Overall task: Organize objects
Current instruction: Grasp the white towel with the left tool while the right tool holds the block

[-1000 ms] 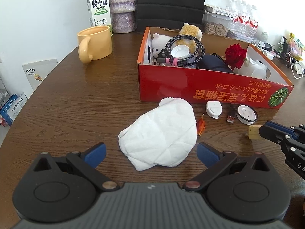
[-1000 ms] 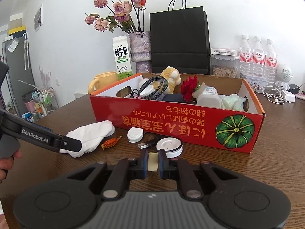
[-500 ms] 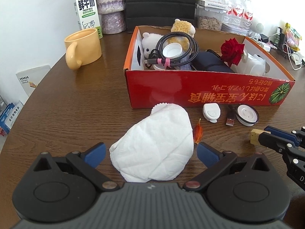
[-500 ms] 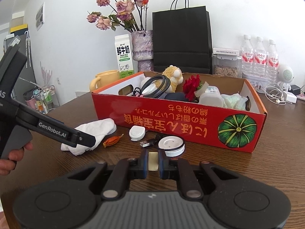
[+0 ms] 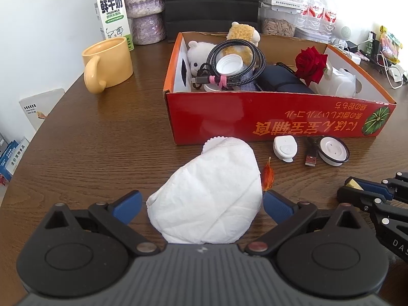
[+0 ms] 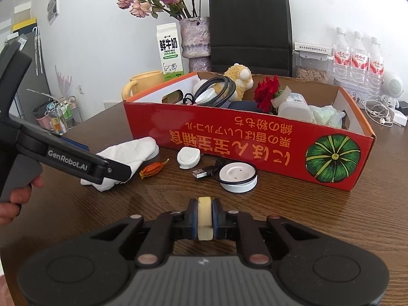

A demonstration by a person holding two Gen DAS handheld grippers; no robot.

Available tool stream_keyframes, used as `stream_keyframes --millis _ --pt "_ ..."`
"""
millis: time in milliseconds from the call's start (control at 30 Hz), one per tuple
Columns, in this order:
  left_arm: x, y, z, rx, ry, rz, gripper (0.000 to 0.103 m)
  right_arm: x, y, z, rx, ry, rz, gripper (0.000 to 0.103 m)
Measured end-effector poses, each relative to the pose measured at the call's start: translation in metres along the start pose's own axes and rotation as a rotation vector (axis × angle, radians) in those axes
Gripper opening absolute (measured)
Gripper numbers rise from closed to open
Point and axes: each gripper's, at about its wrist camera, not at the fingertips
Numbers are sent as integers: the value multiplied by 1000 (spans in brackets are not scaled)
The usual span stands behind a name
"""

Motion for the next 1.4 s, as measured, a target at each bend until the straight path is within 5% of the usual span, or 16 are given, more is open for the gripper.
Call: stream_keyframes --millis 533,1233,1333,1400 --pt "15 -5 -5 -15 -24 -10 103 1 1 3 12 -4 0 11" --pt "-18 -16 -5 -13 -26 55 75 -3 0 1 16 -12 16 11" --pt "-21 -18 -5 -12 -35 54 77 -5 -2 -2 15 -8 15 11" --pt "-22 -19 -4 -5 -41 52 88 -6 -3 -3 15 -9 17 11"
Point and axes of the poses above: each gripper's, at about its wrist camera, not at the fingertips, and x roughly the way its jaws point, z to its right, y to its top
